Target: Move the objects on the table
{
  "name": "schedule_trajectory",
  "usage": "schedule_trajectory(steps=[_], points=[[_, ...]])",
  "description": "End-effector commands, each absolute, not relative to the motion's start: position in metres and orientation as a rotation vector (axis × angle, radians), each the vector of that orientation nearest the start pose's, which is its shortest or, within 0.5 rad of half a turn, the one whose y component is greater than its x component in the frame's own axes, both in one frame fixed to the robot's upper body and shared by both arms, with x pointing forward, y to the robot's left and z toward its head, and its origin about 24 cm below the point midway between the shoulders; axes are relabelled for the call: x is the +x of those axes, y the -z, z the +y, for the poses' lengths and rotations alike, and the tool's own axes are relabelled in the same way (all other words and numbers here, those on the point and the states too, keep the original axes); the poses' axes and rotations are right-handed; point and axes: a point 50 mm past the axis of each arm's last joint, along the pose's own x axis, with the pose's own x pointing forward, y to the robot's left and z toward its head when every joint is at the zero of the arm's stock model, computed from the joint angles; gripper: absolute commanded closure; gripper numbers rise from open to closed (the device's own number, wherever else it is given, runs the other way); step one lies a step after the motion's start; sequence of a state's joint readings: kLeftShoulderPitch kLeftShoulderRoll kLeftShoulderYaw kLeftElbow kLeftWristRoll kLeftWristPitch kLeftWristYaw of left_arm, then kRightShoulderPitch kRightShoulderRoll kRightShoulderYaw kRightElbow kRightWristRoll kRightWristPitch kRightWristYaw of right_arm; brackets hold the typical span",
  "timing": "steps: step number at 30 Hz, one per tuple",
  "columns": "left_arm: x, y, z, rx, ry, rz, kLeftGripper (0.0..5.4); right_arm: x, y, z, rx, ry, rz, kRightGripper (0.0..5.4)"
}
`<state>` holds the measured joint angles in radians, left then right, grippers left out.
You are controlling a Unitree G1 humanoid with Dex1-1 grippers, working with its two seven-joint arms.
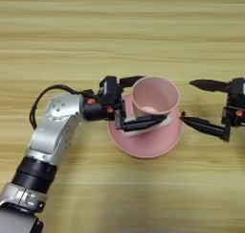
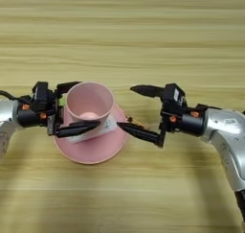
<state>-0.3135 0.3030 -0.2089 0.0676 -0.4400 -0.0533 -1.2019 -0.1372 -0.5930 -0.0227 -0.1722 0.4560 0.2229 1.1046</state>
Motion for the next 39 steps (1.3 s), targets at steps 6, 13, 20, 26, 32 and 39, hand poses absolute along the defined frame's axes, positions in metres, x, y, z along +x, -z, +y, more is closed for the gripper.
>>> schedule_trajectory(steps=[6, 13, 20, 26, 32, 39], points=[[0.27, -0.105, 0.108, 0.019, 1.372, -0.273, 1.12, 0.28, -0.119, -0.202, -0.167, -0.815, -0.071, 0.0], [0.275, -0.1, 0.11, -0.001, 1.315, -0.266, 1.12, 0.302, -0.111, -0.197, -0.131, -0.565, -0.148, 0.0], [0.283, -0.096, 0.111, -0.014, 1.226, -0.257, 1.12, 0.321, -0.084, -0.191, -0.133, -0.302, -0.186, 0.0], [0.305, -0.089, 0.114, -0.031, 1.021, -0.238, 1.12, 0.329, -0.068, -0.202, -0.081, -0.107, -0.219, 0.0], [0.318, -0.076, 0.113, -0.038, 0.882, -0.193, 1.12, 0.333, -0.065, -0.209, -0.064, -0.038, -0.25, 0.0], [0.32, -0.057, 0.104, -0.054, 0.855, -0.115, 1.12, 0.336, -0.063, -0.21, -0.057, -0.019, -0.251, 0.0]])
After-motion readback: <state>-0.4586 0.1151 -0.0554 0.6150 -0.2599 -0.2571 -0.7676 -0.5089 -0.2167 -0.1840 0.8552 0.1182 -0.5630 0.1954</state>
